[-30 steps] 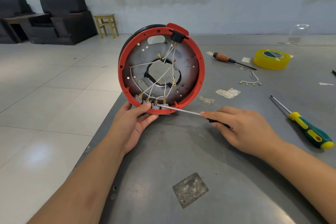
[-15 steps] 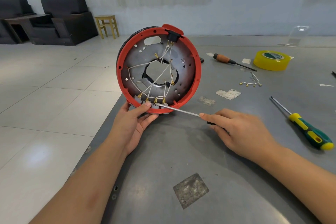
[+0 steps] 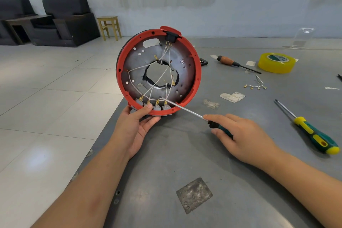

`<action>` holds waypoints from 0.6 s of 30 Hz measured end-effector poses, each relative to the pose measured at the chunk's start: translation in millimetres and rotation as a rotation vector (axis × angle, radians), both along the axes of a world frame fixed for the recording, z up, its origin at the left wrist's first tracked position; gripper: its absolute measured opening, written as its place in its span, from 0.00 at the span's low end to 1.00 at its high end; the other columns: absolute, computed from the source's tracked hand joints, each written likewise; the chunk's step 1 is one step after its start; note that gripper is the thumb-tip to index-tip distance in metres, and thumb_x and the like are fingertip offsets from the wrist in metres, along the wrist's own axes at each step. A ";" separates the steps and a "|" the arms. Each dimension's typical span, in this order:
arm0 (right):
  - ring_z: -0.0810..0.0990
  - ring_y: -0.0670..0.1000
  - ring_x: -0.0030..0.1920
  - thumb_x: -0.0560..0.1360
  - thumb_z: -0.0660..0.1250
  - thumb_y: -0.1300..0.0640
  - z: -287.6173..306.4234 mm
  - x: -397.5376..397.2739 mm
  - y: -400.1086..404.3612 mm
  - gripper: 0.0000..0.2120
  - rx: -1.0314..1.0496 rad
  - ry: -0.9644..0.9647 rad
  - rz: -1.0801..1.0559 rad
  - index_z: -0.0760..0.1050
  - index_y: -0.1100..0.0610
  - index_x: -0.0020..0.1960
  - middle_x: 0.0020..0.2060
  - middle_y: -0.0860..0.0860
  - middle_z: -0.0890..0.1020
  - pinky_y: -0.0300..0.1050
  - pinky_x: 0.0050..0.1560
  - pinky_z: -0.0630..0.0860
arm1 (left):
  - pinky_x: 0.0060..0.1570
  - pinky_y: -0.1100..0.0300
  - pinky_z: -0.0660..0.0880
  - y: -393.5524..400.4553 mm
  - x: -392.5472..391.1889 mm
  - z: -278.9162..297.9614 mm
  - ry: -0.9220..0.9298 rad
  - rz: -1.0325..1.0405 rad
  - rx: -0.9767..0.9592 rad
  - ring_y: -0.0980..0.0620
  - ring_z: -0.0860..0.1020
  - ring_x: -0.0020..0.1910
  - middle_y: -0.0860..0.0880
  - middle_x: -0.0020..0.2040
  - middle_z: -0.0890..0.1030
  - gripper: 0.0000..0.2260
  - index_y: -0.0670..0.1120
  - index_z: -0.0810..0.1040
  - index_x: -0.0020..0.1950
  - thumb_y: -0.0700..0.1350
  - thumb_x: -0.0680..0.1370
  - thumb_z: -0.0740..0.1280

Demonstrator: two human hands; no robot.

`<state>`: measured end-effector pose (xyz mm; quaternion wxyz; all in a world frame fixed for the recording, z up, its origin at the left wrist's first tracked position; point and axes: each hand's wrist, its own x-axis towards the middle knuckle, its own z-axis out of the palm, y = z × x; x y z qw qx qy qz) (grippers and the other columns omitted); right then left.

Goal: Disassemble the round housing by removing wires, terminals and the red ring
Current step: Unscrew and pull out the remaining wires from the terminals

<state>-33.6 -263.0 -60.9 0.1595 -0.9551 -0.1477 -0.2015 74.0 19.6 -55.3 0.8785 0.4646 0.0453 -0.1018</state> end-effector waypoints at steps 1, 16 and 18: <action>0.82 0.50 0.51 0.82 0.66 0.51 0.2 1.6 -2.0 0.20 0.051 0.020 0.008 0.72 0.42 0.73 0.53 0.44 0.83 0.49 0.51 0.80 | 0.52 0.49 0.84 0.6 0.1 0.1 -0.003 -0.002 0.000 0.39 0.85 0.57 0.37 0.61 0.84 0.22 0.38 0.72 0.73 0.34 0.79 0.71; 0.80 0.49 0.52 0.82 0.62 0.47 7.8 3.7 -16.6 0.14 -0.235 0.039 0.245 0.77 0.45 0.66 0.56 0.43 0.80 0.47 0.48 0.78 | 0.55 0.47 0.84 1.7 0.7 0.6 -0.002 -0.033 0.000 0.38 0.85 0.59 0.37 0.63 0.83 0.22 0.38 0.71 0.74 0.35 0.81 0.70; 0.80 0.50 0.52 0.81 0.64 0.48 7.5 3.0 -15.2 0.14 -0.228 0.047 0.237 0.77 0.45 0.65 0.56 0.43 0.80 0.48 0.49 0.78 | 0.55 0.47 0.84 2.0 0.1 0.6 -0.002 -0.039 0.002 0.38 0.85 0.59 0.37 0.63 0.83 0.22 0.37 0.71 0.74 0.35 0.81 0.70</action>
